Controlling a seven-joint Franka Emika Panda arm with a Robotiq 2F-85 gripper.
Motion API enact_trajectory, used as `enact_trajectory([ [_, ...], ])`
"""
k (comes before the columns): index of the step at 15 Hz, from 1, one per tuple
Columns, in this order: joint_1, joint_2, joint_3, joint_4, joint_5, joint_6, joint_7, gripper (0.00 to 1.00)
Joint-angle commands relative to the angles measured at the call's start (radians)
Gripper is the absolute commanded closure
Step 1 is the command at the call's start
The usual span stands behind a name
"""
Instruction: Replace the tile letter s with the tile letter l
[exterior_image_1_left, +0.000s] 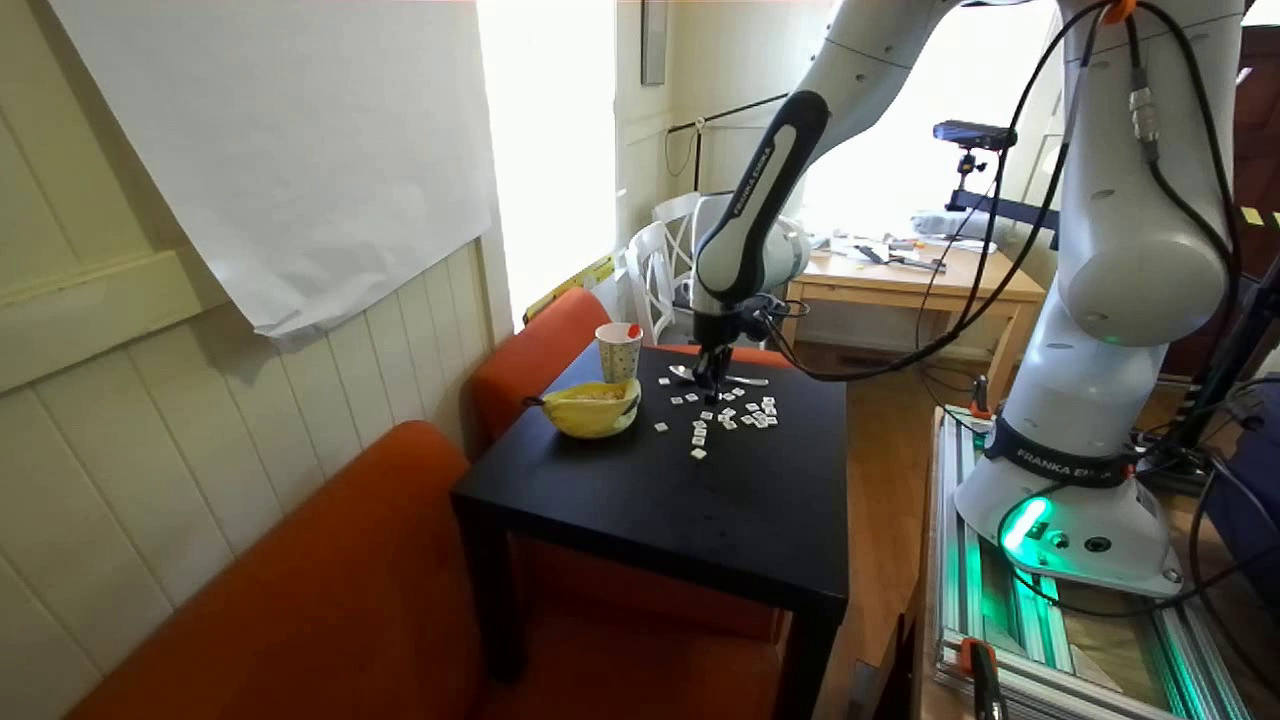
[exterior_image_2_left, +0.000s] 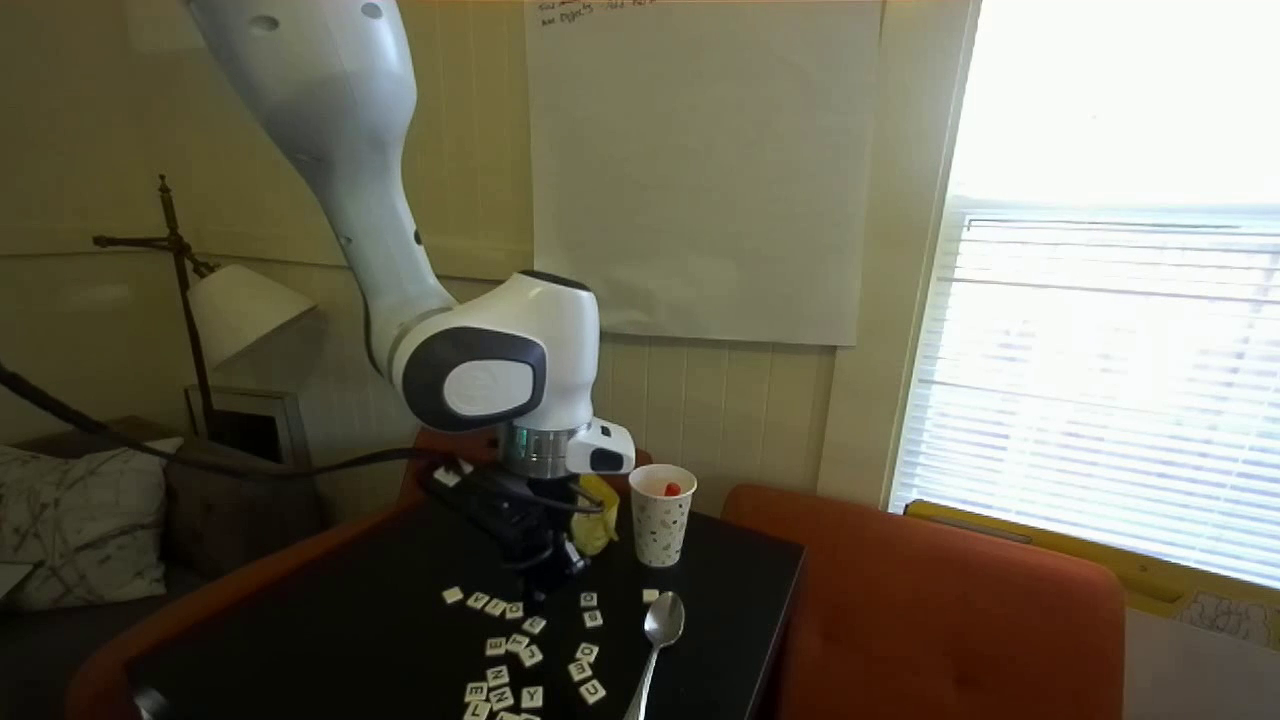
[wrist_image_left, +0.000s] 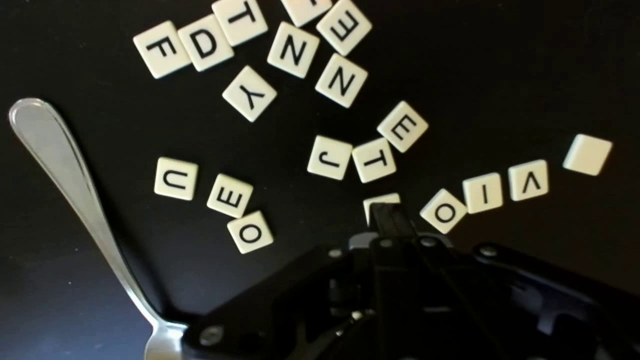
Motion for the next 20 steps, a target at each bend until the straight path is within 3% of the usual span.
enact_trajectory([
  [1, -0.01, -0.078, 0.02, -0.063, -0.009, 0.004, -0.065, 1.0],
  [9, 0.045, -0.04, -0.009, -0.008, -0.281, -0.011, -0.203, 1.0],
  [20, 0.036, 0.041, 0.029, 0.055, -0.287, -0.025, -0.359, 1.0],
])
